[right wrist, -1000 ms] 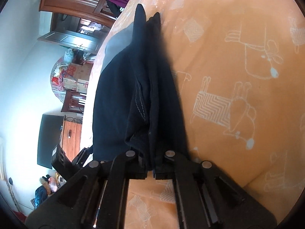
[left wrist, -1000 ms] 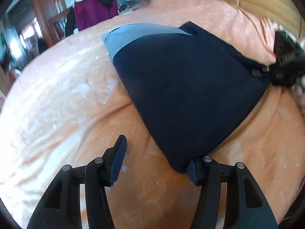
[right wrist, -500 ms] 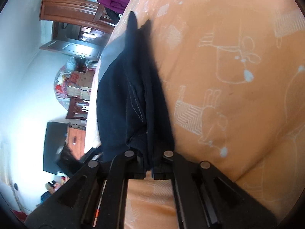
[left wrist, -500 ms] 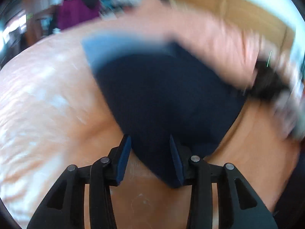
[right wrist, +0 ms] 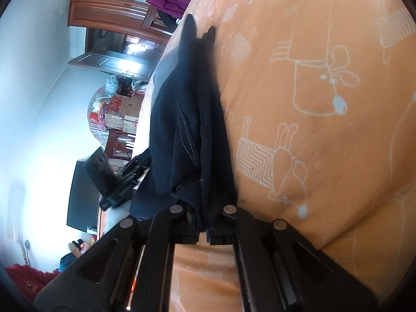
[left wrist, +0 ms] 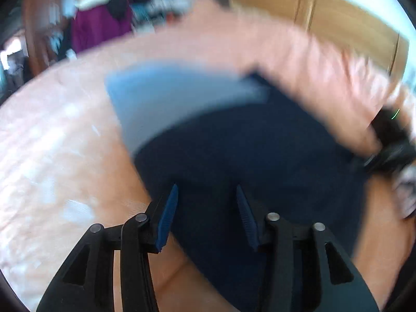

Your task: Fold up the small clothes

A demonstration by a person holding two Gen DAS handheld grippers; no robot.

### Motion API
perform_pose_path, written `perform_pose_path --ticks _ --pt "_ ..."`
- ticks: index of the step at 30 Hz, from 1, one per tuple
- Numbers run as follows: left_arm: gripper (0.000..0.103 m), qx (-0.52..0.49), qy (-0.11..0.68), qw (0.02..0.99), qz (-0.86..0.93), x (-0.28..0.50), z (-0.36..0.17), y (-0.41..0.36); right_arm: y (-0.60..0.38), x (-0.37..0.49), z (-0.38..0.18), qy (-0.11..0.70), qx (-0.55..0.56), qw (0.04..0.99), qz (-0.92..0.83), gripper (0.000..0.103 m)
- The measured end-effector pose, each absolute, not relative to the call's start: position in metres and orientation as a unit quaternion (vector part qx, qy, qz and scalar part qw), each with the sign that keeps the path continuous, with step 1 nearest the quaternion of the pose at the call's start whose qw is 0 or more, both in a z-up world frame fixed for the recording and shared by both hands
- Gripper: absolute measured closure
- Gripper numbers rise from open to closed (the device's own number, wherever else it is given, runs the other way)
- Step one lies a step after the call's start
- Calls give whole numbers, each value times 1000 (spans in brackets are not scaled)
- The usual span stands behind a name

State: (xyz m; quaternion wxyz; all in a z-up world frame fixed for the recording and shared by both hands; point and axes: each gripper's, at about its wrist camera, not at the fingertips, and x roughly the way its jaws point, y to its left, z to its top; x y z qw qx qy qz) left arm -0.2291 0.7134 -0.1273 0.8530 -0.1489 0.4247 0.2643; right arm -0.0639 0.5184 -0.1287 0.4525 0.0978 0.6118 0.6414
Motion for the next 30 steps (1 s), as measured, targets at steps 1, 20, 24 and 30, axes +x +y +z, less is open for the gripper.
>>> perform_pose_path --ticks 1,20,24,30 --pt "52 -143 422 856 261 -229 -127 714 518 -63 -130 611 100 451 643 103" --pt "59 -144 386 882 230 -194 -87 788 513 -62 -135 602 111 440 657 103" --pt "58 -161 360 905 158 -251 -63 701 514 -60 -136 601 113 438 659 103" --pt "50 -134 448 872 148 -286 -108 622 514 -59 -135 603 111 439 657 103"
